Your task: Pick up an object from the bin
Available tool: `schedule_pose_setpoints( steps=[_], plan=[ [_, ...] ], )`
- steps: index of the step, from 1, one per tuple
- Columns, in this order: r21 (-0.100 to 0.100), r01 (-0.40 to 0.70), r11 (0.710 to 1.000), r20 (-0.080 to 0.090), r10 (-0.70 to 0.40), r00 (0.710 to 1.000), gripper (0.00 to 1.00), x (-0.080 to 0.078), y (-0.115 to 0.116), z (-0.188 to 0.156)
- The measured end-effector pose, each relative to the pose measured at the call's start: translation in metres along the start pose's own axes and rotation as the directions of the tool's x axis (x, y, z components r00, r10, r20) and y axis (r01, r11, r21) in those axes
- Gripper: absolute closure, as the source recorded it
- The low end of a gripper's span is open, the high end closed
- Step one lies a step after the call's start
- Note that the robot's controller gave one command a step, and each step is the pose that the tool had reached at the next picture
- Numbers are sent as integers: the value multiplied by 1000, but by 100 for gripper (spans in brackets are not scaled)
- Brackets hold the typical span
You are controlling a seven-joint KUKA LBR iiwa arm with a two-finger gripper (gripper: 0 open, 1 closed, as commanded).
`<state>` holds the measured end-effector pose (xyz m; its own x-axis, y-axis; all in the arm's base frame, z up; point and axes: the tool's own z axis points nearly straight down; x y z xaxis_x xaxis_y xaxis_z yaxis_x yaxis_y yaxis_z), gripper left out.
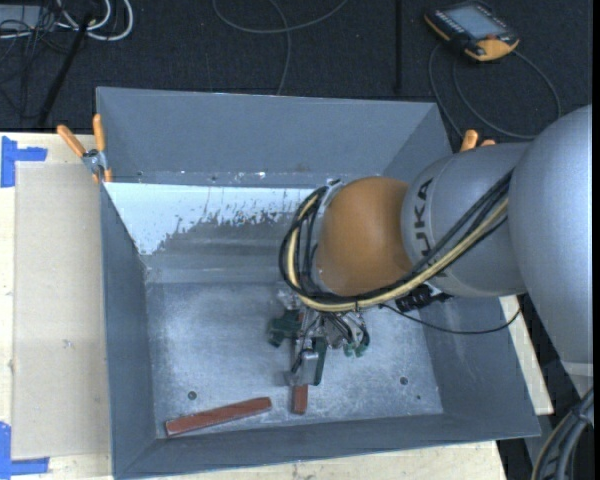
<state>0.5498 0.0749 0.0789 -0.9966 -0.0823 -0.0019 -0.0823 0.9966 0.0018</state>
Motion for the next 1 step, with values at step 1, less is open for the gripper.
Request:
schedule_pose_setpoints(
  steps=[1],
  plan=[
    [2, 34, 999, -3, -34, 999, 100, -16, -14, 8]
  ],
)
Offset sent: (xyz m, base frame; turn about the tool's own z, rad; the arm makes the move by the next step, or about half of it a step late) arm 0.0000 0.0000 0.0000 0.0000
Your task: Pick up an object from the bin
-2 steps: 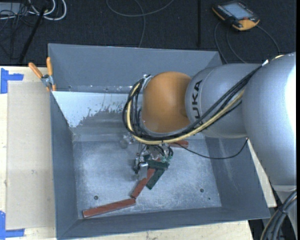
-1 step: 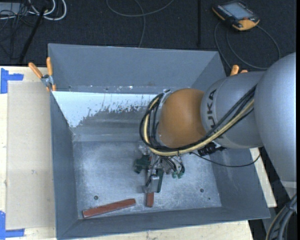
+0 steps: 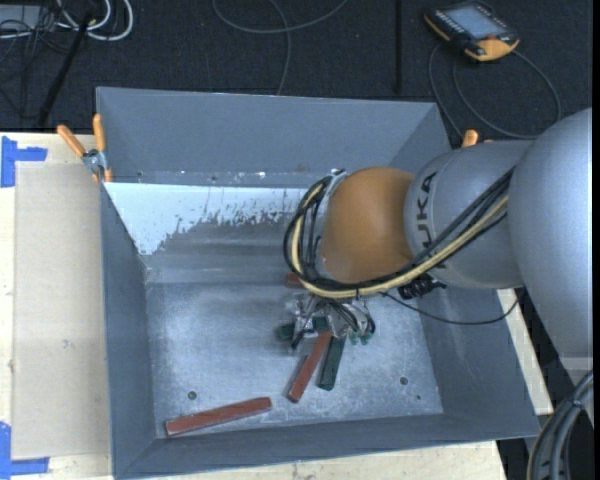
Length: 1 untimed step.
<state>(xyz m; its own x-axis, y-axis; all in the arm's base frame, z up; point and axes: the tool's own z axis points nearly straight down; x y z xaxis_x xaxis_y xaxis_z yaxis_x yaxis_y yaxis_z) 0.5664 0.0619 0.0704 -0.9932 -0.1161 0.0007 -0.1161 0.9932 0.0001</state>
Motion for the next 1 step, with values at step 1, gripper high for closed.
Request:
schedule_pose_setpoints(
  steps=[1],
  plan=[
    [-1, 6, 1000, 2, -6, 1000, 100, -5, 0, 0]
  ],
)
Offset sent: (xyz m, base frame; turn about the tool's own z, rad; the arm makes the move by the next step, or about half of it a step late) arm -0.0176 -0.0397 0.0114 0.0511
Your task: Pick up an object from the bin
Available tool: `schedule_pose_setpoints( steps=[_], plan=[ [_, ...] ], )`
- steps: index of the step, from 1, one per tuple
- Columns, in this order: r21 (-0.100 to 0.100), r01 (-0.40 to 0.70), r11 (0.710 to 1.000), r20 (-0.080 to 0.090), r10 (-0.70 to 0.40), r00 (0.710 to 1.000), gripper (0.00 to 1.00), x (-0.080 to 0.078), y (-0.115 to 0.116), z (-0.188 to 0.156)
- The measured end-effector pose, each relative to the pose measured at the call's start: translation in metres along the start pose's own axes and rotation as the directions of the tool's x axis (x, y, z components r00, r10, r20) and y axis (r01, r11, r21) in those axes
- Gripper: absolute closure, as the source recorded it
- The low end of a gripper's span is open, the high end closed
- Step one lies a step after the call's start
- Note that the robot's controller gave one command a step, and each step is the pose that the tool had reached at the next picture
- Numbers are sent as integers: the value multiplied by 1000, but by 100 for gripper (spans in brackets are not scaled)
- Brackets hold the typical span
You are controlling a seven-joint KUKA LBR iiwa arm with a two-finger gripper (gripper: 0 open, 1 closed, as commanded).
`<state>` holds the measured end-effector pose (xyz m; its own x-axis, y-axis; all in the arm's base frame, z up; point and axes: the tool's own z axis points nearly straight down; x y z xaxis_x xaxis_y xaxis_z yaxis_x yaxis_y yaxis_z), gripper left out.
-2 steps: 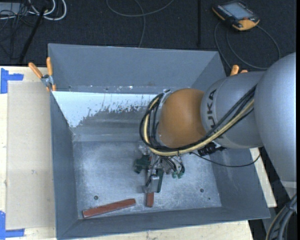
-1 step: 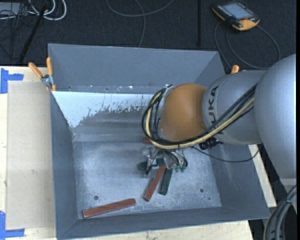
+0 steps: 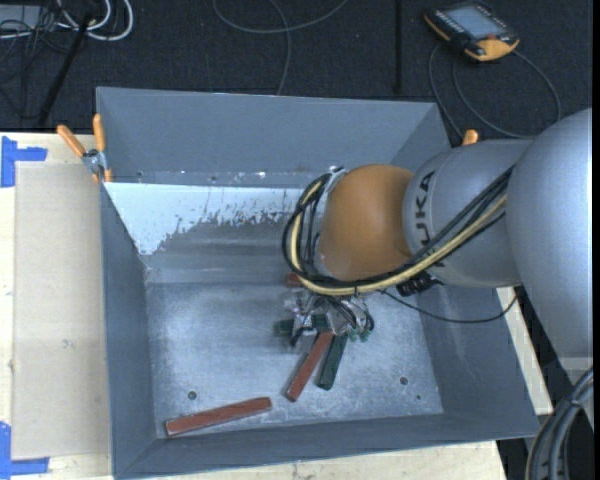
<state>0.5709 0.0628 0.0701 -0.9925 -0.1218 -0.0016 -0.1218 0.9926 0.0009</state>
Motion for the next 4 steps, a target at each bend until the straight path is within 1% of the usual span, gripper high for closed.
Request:
schedule_pose_setpoints(
  steps=[1, 2, 3, 4],
  plan=[
    [0, -36, 999, -4, 36, 999, 100, 18, -23, -7],
    [0, -42, 999, -11, 42, 999, 100, 26, -35, -50],
    [0, -34, 999, -2, 34, 999, 0, 3, -59, -6],
    [-1, -35, 999, -3, 35, 999, 0, 3, -61, -5]
  ],
)
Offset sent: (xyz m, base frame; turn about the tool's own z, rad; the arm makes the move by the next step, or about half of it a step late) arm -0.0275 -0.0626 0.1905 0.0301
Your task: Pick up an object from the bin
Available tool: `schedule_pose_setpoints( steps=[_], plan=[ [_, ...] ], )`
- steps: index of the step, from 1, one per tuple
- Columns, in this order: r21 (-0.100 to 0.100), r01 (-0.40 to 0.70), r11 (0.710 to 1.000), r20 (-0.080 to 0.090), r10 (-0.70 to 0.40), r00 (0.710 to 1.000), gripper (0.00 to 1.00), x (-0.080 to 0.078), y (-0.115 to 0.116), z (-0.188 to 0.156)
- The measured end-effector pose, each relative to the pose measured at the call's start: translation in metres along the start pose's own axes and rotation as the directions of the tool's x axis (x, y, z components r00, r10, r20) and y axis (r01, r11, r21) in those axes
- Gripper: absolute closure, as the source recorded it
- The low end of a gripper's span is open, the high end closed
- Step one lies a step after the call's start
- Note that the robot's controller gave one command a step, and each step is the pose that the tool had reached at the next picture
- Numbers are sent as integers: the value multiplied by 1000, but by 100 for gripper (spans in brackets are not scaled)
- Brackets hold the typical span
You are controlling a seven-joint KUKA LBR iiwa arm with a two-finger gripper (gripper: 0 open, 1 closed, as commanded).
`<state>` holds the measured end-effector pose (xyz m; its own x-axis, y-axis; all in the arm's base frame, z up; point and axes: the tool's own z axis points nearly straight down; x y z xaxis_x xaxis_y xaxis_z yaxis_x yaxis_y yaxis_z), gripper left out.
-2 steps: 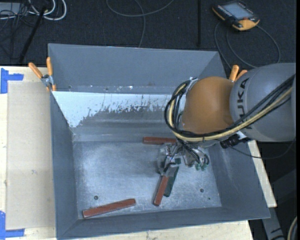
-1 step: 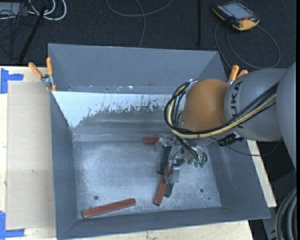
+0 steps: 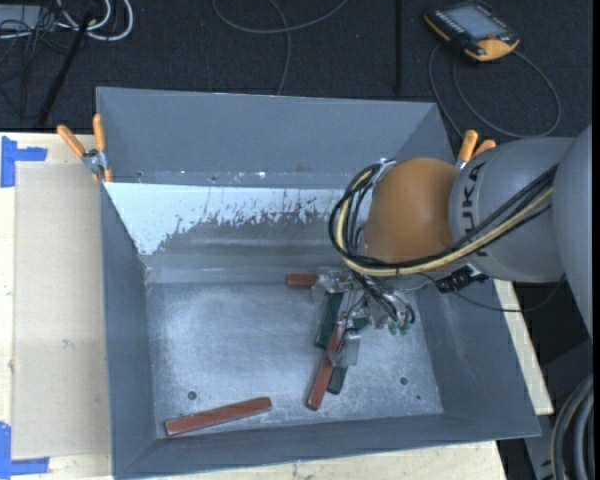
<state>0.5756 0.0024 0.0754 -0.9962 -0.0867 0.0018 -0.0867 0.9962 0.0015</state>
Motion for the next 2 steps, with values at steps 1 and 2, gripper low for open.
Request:
schedule_pose_setpoints(
  steps=[1, 2],
  plan=[
    [3, 74, 997, 13, -74, 997, 100, -29, -59, 1],
    [1, 72, 997, 4, -72, 997, 0, -26, -58, 5]
  ],
)
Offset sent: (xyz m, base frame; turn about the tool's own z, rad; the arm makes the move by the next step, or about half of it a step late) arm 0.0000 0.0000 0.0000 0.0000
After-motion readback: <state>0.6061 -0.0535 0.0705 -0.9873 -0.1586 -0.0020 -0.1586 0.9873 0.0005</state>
